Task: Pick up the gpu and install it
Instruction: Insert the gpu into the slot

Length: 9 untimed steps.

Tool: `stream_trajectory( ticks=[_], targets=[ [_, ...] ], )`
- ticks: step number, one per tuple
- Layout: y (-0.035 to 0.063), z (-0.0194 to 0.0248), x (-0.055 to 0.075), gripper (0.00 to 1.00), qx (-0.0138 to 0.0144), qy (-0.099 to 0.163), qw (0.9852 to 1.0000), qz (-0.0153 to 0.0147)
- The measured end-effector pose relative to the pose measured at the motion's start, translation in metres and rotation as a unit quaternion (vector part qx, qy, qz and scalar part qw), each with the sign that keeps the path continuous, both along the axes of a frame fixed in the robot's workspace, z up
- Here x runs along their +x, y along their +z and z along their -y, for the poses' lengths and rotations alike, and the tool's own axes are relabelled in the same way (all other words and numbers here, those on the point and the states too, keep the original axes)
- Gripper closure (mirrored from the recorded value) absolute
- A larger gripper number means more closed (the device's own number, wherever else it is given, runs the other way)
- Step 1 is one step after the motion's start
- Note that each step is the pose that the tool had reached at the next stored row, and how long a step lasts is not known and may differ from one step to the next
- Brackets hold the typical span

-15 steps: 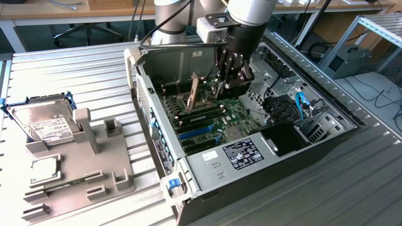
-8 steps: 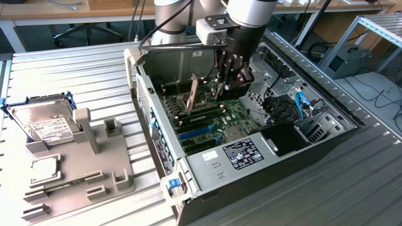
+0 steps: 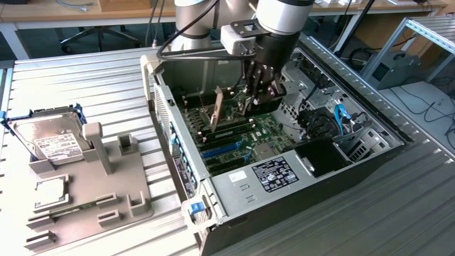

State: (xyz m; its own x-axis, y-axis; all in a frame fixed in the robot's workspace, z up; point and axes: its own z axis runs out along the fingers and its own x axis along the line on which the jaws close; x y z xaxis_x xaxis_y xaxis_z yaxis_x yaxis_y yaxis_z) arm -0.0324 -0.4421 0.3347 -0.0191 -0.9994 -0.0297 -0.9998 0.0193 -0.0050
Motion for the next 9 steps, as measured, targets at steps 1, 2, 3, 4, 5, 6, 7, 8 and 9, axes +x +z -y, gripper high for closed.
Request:
stream_trajectory(
  ticks=[1,2,3,4,5,6,7,8,9],
  targets=[
    [-0.0006,0.0002,-0.0002,0.73,0.0000,0.000,1.0000,0.0000],
    [-0.0011,0.0003,-0.0004,0.73,-0.0001,0.000,1.0000,0.0000],
    [-0.0015,0.0006,-0.0007,0.73,-0.0001,0.000,1.0000,0.0000],
    [-0.0018,0.0007,-0.0010,0.73,-0.0001,0.000,1.0000,0.0000],
    [-0.0022,0.0009,-0.0014,0.73,0.0000,0.000,1.0000,0.0000],
    [-0.0025,0.0012,-0.0018,0.73,0.0001,0.000,1.0000,0.0000],
    [-0.0027,0.0017,-0.0023,0.73,0.0000,0.000,1.0000,0.0000],
    [-0.0029,0.0021,-0.0028,0.73,0.0000,0.000,1.0000,0.0000],
    [-0.0031,0.0025,-0.0033,0.73,0.0000,0.000,1.0000,0.0000]
  ],
)
